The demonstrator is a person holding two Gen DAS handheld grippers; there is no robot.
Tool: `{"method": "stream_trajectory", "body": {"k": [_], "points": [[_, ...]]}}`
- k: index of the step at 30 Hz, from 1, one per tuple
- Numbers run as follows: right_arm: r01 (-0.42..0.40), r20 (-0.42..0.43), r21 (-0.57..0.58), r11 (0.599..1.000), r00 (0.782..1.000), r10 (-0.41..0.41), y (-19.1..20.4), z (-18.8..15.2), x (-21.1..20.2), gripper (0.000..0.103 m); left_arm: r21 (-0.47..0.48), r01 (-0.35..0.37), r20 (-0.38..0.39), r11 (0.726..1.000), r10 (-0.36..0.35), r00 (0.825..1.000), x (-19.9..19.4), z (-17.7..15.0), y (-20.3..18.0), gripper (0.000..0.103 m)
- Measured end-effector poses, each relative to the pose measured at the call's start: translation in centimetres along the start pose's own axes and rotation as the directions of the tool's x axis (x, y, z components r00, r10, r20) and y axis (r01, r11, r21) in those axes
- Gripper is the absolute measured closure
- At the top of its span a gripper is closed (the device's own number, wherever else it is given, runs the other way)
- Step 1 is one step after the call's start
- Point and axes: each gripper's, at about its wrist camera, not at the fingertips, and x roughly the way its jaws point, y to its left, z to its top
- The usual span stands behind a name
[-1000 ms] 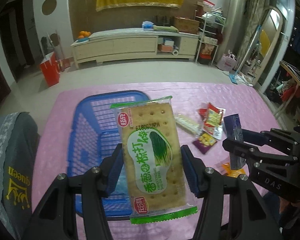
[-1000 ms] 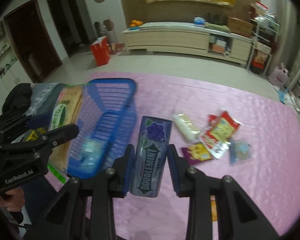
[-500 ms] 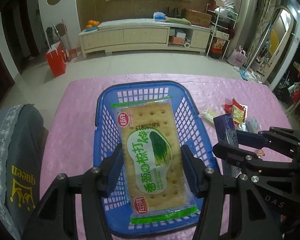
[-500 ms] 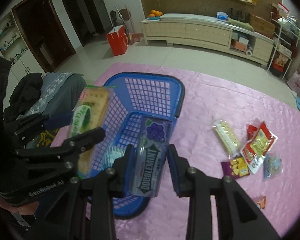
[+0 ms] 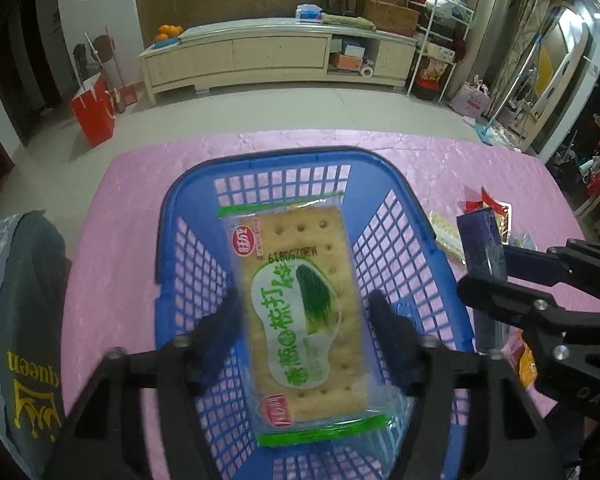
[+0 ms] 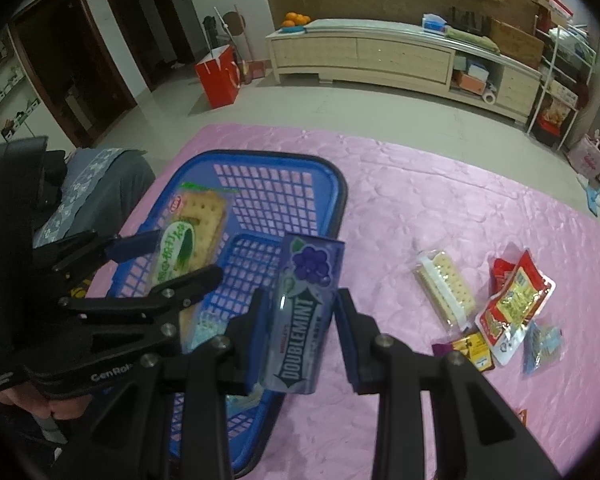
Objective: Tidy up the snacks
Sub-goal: 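Open both grippers to drop the cracker pack and gum box into the basket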
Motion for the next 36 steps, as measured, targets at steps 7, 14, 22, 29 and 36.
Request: {"method": "stream_trajectory", "body": {"k": [7, 14, 22, 29, 36], "points": [[-0.005, -0.002, 0.018, 1.0, 1.0, 0.005, -0.7, -0.4, -0.5, 0.065, -0.003, -0.011, 0.0, 1.0, 0.011, 1.0, -0.6, -0.1, -0.1, 0.02], [-0.03, 0.009, -0.01, 0.999, 0.999, 0.03, 0.6, -0.1, -1.2, 0.065, 0.005, -0.018, 0.019, 1.0, 0.018, 1.0, -3.1, -1.2, 0.0, 0.02], [-0.067, -0.021, -0.064, 0.996, 0.998, 0.066, 3.5, 0.8, 0.3, 0.065, -0.036, -0.05, 0.031, 0.998, 0.051, 0.998, -4.8, -1.7, 2.6, 0.02], [-0.09, -0.081, -0.077, 0.993, 0.993, 0.084, 6.0, 1.3, 3.0, 0.065, -0.089, -0.088, 0.031, 0.992, 0.091, 0.995, -5.4, -2.8, 5.9, 0.02], [-0.076, -0.131, -0.08, 0.994, 0.989, 0.065, 7.1, 1.7, 5.1, 0.065, -0.101, -0.103, 0.015, 0.99, 0.105, 0.994, -5.3, -3.5, 7.2, 0.02]]}}
